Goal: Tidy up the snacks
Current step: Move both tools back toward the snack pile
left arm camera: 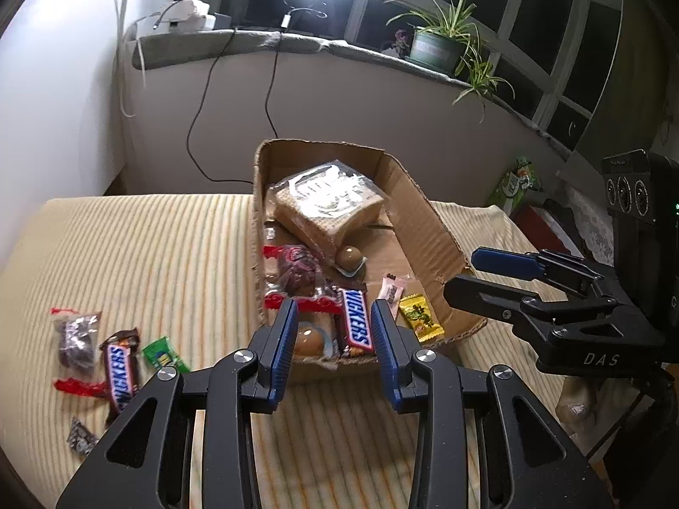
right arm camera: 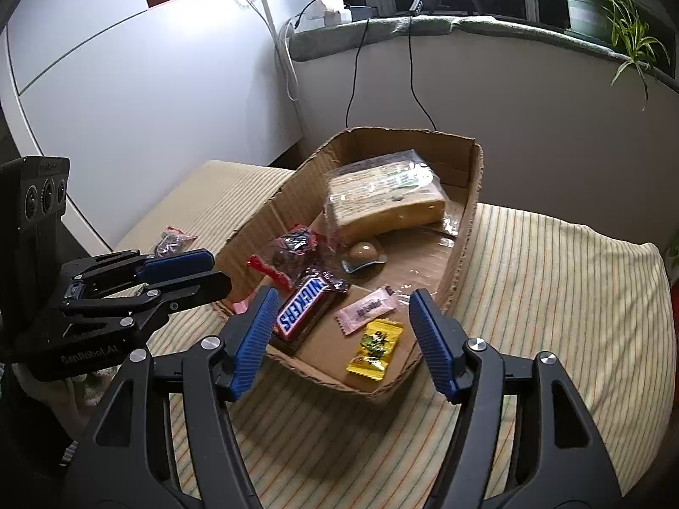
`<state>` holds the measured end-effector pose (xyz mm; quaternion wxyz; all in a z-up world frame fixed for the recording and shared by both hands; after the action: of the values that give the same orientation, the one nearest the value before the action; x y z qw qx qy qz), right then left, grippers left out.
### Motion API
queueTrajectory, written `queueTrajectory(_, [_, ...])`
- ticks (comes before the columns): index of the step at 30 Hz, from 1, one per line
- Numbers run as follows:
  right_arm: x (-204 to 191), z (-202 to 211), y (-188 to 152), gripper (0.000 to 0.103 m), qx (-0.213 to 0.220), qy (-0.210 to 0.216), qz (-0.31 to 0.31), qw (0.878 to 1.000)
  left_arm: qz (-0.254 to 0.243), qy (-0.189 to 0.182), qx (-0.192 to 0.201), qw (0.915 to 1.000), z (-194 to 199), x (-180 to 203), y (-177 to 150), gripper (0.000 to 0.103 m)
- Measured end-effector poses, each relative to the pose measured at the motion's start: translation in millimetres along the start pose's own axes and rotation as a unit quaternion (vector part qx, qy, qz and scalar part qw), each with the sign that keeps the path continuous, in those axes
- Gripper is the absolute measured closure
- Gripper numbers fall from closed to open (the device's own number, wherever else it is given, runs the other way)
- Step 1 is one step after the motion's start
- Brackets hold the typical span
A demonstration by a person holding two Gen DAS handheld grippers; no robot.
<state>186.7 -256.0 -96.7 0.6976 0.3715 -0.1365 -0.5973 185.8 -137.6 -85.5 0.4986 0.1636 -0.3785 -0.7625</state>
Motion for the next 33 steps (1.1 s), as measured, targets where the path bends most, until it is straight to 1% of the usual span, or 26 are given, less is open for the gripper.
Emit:
queueTrajectory(3, [-10, 4, -2, 0.031, 0.002, 0.003, 0.008, 1.0, 0.005, 0.006, 0.003, 1.0, 10, -7, -5, 0.069])
queueTrajectory(7, [-26, 12, -6, 0.029, 0.007, 0.014, 0.017, 1.0, 0.019, 0.02, 0.01, 0.9996, 31, -27, -15, 0.069])
queueTrajectory(9, [-37, 17, -8, 0.027, 0.01, 0.026, 0.02, 0.999, 0.027, 0.031, 0.013, 0.999, 44, -41, -24, 0.069])
queueTrajectory(12, [-57, 21, -15, 0.026, 0.01, 0.046, 0.031, 0.998, 0.042, 0.051, 0.015, 0.9977, 61, -63, -36, 0.069])
queueTrajectory(15, [-79, 20, -25, 0.026, 0.003, 0.063, 0.042, 0.997, 0.063, 0.075, 0.017, 0.9951, 80, -87, -54, 0.069])
queueTrajectory(19, [-106, 11, -41, 0.026, -0.014, 0.082, 0.06, 0.995, 0.085, 0.092, 0.01, 0.992, 93, -111, -75, 0.069])
queueTrajectory(22, [-128, 1, -54, 0.026, -0.03, 0.096, 0.076, 0.992, 0.103, 0.096, 0.002, 0.99, 96, -125, -89, 0.069])
queueTrajectory(25, [-150, -11, -66, 0.026, -0.046, 0.104, 0.093, 0.989, 0.114, 0.091, -0.006, 0.9893, 94, -130, -101, 0.069])
queueTrajectory(29, [-177, -31, -84, 0.026, -0.069, 0.113, 0.11, 0.985, 0.118, 0.075, -0.019, 0.99, 86, -130, -112, 0.069])
queueTrajectory(33, [-188, -49, -95, 0.026, -0.091, 0.118, 0.114, 0.982, 0.113, 0.072, -0.03, 0.9905, 77, -130, -114, 0.069])
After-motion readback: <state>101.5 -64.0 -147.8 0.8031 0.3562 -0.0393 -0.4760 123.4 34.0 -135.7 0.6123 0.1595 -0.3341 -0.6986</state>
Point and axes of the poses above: each gripper's, at about its wrist camera, not at the fingertips, and z roughly against the way its jaws point, x to its right, y to its top, the point moved 6 cm from there along -z, roughly the way its jaws point, and after that the axes turned 8 degrees about -z, right-handed, at the moved point
